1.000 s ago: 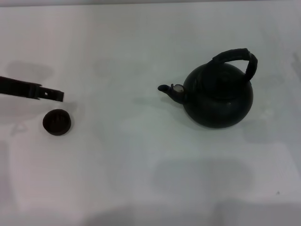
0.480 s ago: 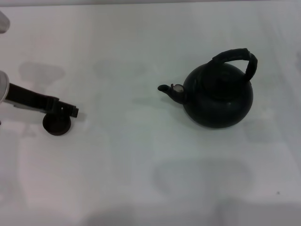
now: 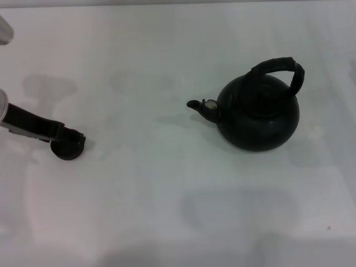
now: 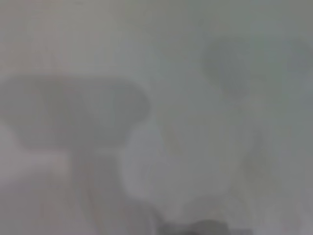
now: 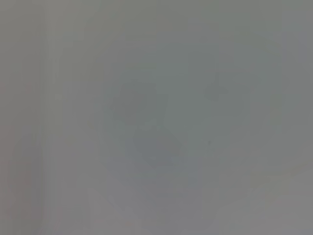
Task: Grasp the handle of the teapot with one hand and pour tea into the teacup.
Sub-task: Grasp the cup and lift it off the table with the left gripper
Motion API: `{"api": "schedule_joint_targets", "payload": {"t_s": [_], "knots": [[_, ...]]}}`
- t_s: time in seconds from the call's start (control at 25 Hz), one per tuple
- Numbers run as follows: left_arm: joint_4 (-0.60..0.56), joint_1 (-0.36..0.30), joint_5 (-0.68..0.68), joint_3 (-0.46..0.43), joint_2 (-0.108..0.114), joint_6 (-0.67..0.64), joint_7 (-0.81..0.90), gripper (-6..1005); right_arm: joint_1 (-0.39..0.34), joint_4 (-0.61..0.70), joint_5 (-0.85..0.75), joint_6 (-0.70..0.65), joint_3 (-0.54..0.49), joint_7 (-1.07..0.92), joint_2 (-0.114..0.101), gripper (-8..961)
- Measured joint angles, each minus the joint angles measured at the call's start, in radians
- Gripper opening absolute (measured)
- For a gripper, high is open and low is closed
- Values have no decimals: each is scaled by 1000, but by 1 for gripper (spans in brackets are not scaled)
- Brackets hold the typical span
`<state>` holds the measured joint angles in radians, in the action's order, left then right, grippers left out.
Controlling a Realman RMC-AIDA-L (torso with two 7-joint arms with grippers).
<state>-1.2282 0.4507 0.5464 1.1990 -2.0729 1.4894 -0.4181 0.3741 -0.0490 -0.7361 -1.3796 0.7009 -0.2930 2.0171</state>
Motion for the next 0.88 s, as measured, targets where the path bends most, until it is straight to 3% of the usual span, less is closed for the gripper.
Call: {"api": "schedule_joint_targets", "payload": {"t_s": [0.88], "knots": [[72,44,-3,42,-1,-11,27,869,-6,-3,0,30,0,7,0,861]]}}
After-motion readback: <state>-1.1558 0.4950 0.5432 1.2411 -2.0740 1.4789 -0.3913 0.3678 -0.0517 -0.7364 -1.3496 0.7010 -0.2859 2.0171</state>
